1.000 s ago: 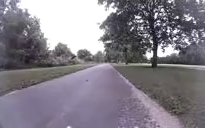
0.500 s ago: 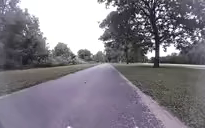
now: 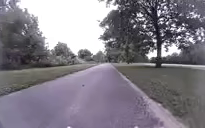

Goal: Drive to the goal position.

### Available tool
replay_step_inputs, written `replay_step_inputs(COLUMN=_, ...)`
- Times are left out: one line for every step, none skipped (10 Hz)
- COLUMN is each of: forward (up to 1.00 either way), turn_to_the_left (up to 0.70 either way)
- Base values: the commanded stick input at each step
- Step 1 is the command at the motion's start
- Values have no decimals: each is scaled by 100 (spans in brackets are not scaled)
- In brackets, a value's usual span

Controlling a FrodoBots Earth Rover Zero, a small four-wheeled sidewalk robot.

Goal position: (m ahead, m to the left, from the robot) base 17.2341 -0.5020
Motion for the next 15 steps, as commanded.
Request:
replay_step_inputs(forward=70, turn_to_the_left=0)
replay_step_inputs(forward=70, turn_to_the_left=0)
replay_step_inputs(forward=70, turn_to_the_left=0)
replay_step_inputs(forward=70, turn_to_the_left=0)
replay_step_inputs(forward=70, turn_to_the_left=0)
replay_step_inputs(forward=70, turn_to_the_left=0)
replay_step_inputs(forward=70, turn_to_the_left=0)
replay_step_inputs(forward=70, turn_to_the_left=0)
replay_step_inputs(forward=70, turn_to_the_left=0)
replay_step_inputs(forward=70, turn_to_the_left=0)
replay_step_inputs(forward=70, turn_to_the_left=0)
replay_step_inputs(forward=70, turn_to_the_left=0)
replay_step_inputs(forward=70, turn_to_the_left=0)
replay_step_inputs(forward=70, turn_to_the_left=0)
replay_step_inputs(forward=70, turn_to_the_left=0)
